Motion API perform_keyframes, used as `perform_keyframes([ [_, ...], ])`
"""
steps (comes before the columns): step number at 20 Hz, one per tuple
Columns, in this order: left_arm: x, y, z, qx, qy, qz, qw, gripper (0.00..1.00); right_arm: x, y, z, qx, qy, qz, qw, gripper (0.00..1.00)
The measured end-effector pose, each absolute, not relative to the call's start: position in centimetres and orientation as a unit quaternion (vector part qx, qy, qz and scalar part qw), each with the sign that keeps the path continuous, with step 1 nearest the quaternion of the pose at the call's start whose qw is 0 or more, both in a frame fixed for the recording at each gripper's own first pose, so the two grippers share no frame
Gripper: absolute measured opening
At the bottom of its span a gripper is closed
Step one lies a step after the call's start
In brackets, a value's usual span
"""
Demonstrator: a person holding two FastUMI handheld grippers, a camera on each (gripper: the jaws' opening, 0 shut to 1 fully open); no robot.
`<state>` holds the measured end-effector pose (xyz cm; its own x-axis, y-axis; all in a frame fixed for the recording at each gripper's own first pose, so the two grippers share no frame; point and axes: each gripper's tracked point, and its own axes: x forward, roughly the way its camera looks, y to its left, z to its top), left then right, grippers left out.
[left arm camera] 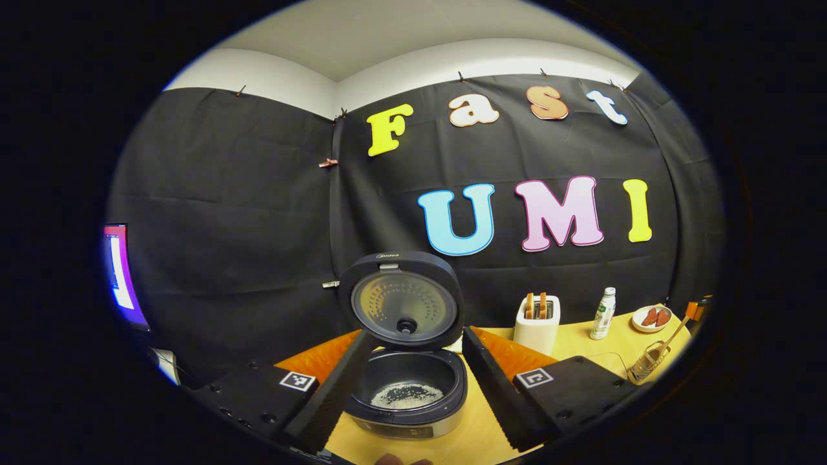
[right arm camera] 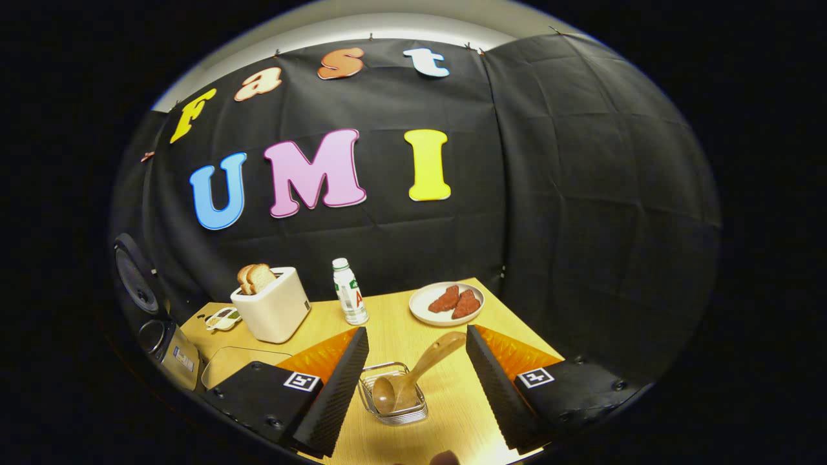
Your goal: Close the left gripper, press the button to open the rice cooker; take a wooden spoon from the chopstick holder with the right hand, scoop a spoonful of rice and pour it into the rice cooker, then put the wooden spoon back into the chopstick holder.
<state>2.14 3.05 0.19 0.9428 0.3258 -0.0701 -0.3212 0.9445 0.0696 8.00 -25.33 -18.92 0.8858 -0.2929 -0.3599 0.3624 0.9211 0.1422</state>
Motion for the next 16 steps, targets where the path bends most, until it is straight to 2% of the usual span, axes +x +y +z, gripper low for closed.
perform_keyframes([
  [8, 1.9, 1.1, 1.1, 0.056, 0.038, 0.161, 0.985, 0.97, 10.6, -26.9, -24.8, 0.159, 0.212, -0.167, 0.95, 0.96],
  [10, 1.8, 0.9, 1.2, 0.06, 0.038, 0.16, 0.985, 0.96, 11.4, -26.6, -25.3, 0.164, 0.221, -0.157, 0.949, 0.93],
  [11, 1.8, 0.7, 1.2, 0.062, 0.038, 0.16, 0.984, 0.96, 11.7, -26.3, -25.8, 0.165, 0.224, -0.149, 0.949, 0.85],
  [13, 1.8, 0.6, 1.1, 0.063, 0.039, 0.159, 0.984, 0.96, 12.0, -26.7, -25.6, 0.158, 0.225, -0.154, 0.949, 0.49],
  [14, 1.8, 0.7, 1.2, 0.063, 0.039, 0.159, 0.984, 0.96, 12.0, -26.7, -25.6, 0.155, 0.224, -0.157, 0.949, 0.53],
  [15, 1.7, 0.7, 1.0, 0.064, 0.04, 0.16, 0.984, 0.96, 12.1, -26.7, -25.5, 0.153, 0.223, -0.157, 0.95, 0.5],
  [16, 1.7, 0.7, 0.9, 0.065, 0.043, 0.161, 0.984, 0.96, 11.9, -26.5, -25.4, 0.153, 0.227, -0.157, 0.949, 0.58],
])
